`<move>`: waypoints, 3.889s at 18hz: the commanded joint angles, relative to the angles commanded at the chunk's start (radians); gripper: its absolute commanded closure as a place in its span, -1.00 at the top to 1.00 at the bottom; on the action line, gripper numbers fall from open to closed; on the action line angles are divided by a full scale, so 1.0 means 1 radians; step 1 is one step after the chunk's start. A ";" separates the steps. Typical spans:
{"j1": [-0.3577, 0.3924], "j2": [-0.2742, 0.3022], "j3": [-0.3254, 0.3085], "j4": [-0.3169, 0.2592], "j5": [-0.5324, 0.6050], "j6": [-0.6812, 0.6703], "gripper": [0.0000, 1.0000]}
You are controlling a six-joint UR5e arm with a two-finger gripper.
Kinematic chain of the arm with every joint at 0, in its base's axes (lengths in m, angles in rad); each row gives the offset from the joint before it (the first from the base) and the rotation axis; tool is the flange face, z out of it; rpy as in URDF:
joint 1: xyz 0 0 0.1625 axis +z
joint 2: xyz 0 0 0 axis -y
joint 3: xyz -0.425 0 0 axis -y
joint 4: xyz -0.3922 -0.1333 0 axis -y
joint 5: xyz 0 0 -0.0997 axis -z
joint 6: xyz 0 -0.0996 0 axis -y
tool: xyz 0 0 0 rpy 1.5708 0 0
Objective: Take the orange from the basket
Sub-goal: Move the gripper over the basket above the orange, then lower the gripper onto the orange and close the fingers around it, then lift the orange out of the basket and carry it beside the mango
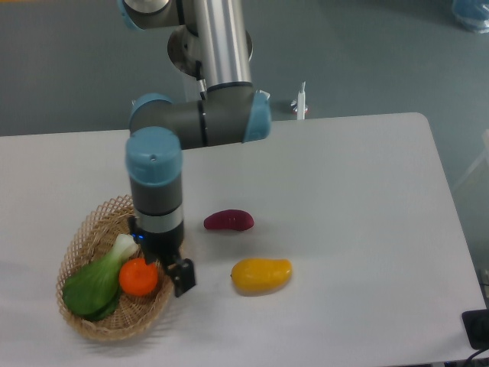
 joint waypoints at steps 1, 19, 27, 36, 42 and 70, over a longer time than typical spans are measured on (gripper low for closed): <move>-0.012 -0.003 0.002 0.000 0.000 0.003 1.00; -0.058 -0.127 0.015 0.005 0.002 0.106 1.00; -0.057 -0.117 0.037 0.002 -0.003 0.094 0.35; -0.028 0.000 0.043 -0.008 -0.009 0.026 0.38; 0.075 0.058 0.037 -0.012 -0.008 0.002 0.43; 0.482 -0.008 0.153 -0.103 0.069 0.127 0.43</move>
